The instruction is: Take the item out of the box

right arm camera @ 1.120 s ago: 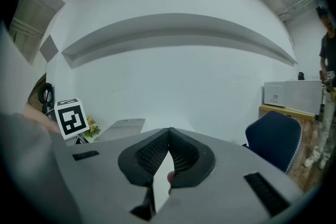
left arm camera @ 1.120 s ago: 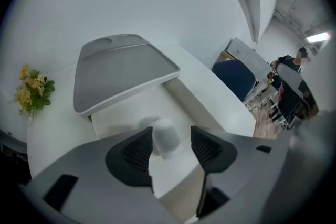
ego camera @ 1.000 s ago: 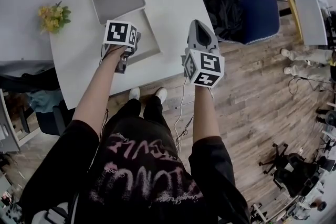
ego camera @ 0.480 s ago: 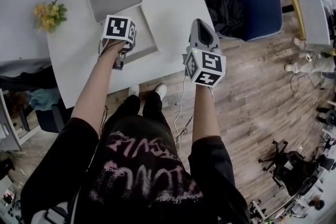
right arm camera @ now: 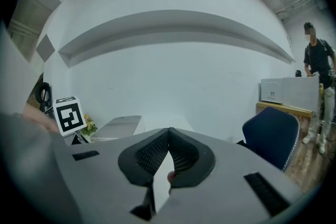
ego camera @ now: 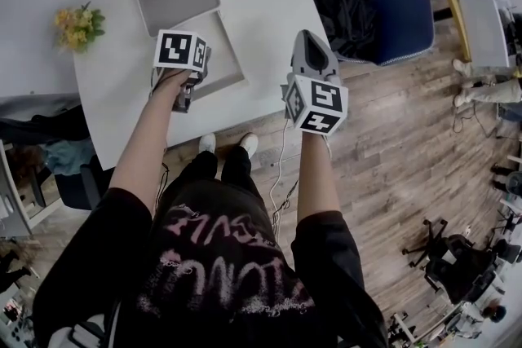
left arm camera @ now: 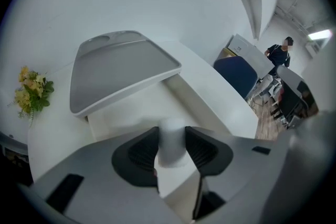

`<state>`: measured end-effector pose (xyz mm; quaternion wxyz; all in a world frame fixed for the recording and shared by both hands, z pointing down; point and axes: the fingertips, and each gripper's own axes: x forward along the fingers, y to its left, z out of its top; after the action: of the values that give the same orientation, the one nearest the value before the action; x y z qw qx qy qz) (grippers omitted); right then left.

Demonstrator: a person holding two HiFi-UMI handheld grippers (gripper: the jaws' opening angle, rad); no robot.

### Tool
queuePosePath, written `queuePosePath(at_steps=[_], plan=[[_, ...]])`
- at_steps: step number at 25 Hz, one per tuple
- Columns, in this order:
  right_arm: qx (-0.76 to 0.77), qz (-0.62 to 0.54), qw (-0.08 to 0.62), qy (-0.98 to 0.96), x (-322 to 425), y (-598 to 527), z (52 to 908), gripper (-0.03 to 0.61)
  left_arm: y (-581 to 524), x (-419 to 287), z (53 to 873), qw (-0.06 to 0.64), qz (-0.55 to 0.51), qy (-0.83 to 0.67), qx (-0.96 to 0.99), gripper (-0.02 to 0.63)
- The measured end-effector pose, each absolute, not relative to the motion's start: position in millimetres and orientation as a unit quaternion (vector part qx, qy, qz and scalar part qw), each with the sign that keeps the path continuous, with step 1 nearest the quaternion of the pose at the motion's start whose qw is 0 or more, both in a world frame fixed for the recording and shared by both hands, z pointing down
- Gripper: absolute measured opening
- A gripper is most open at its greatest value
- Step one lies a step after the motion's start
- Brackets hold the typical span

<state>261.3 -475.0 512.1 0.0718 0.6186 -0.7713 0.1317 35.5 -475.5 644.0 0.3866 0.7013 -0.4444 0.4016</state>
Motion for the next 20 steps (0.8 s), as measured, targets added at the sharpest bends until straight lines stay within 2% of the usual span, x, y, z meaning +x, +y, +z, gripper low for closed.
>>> queuePosePath(at_steps=[20], plan=[[0.606, 0.097, 0.054, -0.788, 228.9, -447.1, 461.6, 0.009, -453.7, 36.3, 543.9, 0.242, 0.291, -0.451, 0.808, 0.163]])
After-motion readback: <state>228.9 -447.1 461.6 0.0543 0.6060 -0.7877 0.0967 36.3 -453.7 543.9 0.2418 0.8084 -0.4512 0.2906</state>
